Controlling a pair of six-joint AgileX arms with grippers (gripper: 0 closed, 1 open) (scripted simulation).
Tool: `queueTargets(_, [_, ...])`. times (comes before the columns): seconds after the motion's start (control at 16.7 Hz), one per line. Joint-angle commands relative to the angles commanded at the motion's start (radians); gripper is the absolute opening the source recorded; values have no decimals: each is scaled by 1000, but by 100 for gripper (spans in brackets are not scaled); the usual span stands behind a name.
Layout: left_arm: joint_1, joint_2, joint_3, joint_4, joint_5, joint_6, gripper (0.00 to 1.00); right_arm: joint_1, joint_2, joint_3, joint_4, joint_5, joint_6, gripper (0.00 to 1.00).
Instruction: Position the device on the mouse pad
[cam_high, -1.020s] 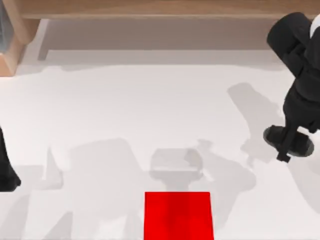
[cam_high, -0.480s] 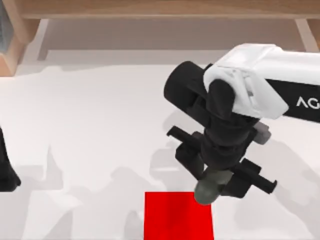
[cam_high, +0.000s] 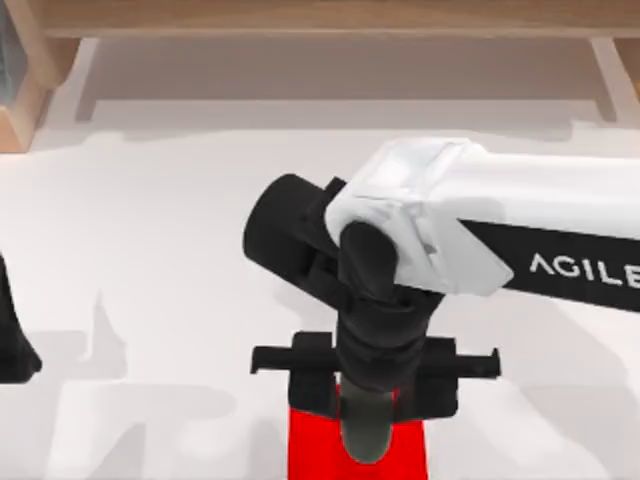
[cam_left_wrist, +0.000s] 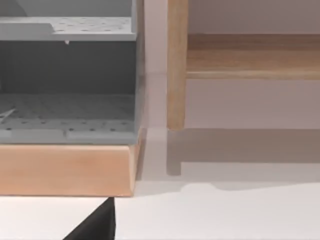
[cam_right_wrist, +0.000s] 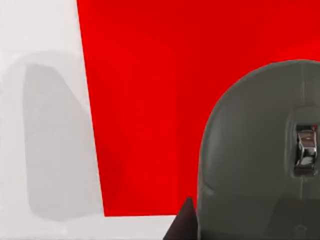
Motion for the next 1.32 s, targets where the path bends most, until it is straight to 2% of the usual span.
queueTargets(0.48, [0,0,0,0,0,0,100,2,-1,-2,2,-2,-14,0])
queueTargets(1.08, [0,0,0,0,0,0,100,45,30,-32,62,-108,-62,0])
queueTargets(1.32, [0,0,0,0,0,0,100,36,37,-55,108,-95,-48,0])
